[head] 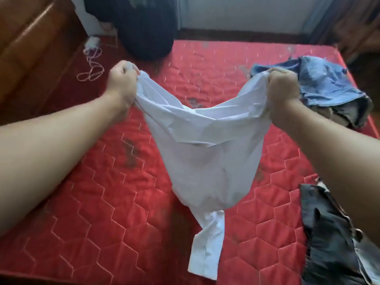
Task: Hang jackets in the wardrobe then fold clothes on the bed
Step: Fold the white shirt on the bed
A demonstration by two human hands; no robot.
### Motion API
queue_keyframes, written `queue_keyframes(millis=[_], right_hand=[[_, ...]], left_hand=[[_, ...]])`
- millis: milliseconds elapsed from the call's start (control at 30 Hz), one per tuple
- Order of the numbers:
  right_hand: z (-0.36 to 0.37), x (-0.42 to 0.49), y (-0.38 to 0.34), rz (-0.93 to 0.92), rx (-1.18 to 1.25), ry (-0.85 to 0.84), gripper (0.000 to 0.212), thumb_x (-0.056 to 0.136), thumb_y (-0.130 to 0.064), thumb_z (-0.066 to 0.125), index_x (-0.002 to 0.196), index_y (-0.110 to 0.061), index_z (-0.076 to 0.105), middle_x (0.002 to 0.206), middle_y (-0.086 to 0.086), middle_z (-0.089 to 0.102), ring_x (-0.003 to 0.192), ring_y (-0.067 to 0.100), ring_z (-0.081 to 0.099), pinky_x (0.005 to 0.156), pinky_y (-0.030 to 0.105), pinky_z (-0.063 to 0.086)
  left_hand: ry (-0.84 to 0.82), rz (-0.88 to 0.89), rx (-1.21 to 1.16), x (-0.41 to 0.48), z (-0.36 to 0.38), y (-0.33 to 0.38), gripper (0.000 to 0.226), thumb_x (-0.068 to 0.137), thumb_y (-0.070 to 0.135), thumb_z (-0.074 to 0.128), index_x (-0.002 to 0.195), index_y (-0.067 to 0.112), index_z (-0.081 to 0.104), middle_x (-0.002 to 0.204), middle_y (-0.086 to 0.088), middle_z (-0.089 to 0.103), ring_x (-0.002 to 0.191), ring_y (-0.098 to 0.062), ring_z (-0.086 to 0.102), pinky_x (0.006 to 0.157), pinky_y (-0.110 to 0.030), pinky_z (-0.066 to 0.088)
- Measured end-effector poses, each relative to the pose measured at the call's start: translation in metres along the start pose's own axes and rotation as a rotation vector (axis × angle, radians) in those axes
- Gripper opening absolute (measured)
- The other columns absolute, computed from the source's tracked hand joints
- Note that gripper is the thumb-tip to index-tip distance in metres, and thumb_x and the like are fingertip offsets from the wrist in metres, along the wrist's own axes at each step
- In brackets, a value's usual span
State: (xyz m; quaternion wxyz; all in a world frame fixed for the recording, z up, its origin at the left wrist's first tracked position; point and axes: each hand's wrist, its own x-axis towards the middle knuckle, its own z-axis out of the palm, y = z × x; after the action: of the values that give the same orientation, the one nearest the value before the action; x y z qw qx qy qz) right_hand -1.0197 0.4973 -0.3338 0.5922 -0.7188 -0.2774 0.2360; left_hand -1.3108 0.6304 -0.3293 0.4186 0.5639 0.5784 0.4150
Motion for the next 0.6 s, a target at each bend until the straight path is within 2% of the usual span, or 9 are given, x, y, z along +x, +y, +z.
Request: queue_keyframes(millis=[100,167,233,300,367,433,467,533,600], right_hand=[[-0.001,0.015,-0.071,-0.105,-0.032,0.019,0.034,0.082,-0.021,0.057,0.049,-0.023,0.047,0.052,-0.013,0.033,0.053,0.009,0.029,0.052,0.03,0.024],[-0.006,0.019,-0.107,-0.185,-0.104,-0.035,0.029,0.081,-0.037,0.07,0.057,-0.023,0.061,0.053,-0.013,0.042,0.054,0.009,0.037,0.052,0.028,0.03],[-0.01,0.02,-0.13,-0.223,-0.197,-0.091,0.012,0.077,-0.03,0.075,0.077,-0.019,0.07,0.065,-0.008,0.057,0.061,0.01,0.052,0.054,0.023,0.039],[-0.012,0.019,-0.138,-0.244,-0.246,-0.112,0.01,0.075,-0.018,0.069,0.085,-0.02,0.07,0.073,-0.004,0.062,0.068,0.016,0.057,0.058,0.025,0.044],[-0.012,0.012,-0.136,-0.284,-0.308,-0.09,0.014,0.077,-0.013,0.062,0.087,-0.019,0.069,0.075,-0.003,0.062,0.07,0.017,0.056,0.057,0.025,0.042],[-0.011,0.004,-0.118,-0.313,-0.39,-0.072,0.012,0.082,-0.011,0.058,0.087,-0.015,0.068,0.074,-0.001,0.062,0.069,0.018,0.056,0.058,0.025,0.041],[-0.012,-0.001,-0.103,-0.316,-0.421,-0.082,0.012,0.083,-0.011,0.056,0.085,-0.013,0.068,0.073,0.002,0.063,0.069,0.021,0.058,0.059,0.027,0.042],[-0.013,-0.015,-0.061,-0.309,-0.492,-0.136,0.015,0.084,-0.011,0.053,0.079,-0.009,0.067,0.07,0.007,0.064,0.07,0.028,0.059,0.06,0.032,0.042],[-0.014,-0.037,-0.013,-0.269,-0.621,-0.259,0.018,0.081,-0.012,0.05,0.071,-0.008,0.065,0.066,0.008,0.062,0.07,0.031,0.057,0.059,0.037,0.041]], left_hand=[[-0.034,0.118,-0.049,0.025,-0.022,0.071,0.016,0.082,0.02,0.044,0.069,0.025,0.054,0.077,0.001,0.062,0.072,-0.017,0.057,0.064,-0.029,0.047],[-0.057,0.206,-0.001,0.035,-0.038,0.107,0.008,0.079,0.025,0.053,0.072,0.026,0.05,0.076,0.004,0.054,0.071,-0.014,0.05,0.067,-0.031,0.043],[-0.064,0.293,0.109,0.037,-0.054,0.133,0.018,0.082,0.021,0.061,0.075,0.028,0.047,0.075,0.008,0.046,0.066,-0.008,0.044,0.066,-0.026,0.041],[-0.031,0.376,0.207,0.032,-0.067,0.145,0.015,0.087,0.016,0.062,0.088,0.027,0.053,0.081,0.01,0.049,0.069,-0.006,0.046,0.067,-0.018,0.042],[-0.03,0.419,0.256,0.024,-0.077,0.138,0.029,0.089,0.012,0.062,0.115,0.025,0.058,0.098,0.007,0.057,0.084,-0.008,0.054,0.077,-0.014,0.045],[-0.054,0.391,0.262,0.009,-0.083,0.118,0.04,0.089,0.011,0.064,0.127,0.024,0.059,0.112,0.005,0.06,0.099,-0.011,0.057,0.09,-0.022,0.047],[-0.084,0.371,0.271,0.0,-0.085,0.102,0.032,0.089,0.012,0.065,0.119,0.024,0.063,0.112,0.005,0.062,0.097,-0.011,0.059,0.089,-0.023,0.048],[-0.17,0.298,0.33,-0.025,-0.086,0.058,0.016,0.088,0.01,0.069,0.09,0.026,0.066,0.098,0.003,0.068,0.081,-0.008,0.061,0.074,-0.021,0.048],[-0.28,0.168,0.388,-0.052,-0.085,-0.003,0.006,0.084,0.012,0.07,0.084,0.018,0.069,0.084,-0.007,0.071,0.071,-0.009,0.059,0.067,-0.027,0.046]])
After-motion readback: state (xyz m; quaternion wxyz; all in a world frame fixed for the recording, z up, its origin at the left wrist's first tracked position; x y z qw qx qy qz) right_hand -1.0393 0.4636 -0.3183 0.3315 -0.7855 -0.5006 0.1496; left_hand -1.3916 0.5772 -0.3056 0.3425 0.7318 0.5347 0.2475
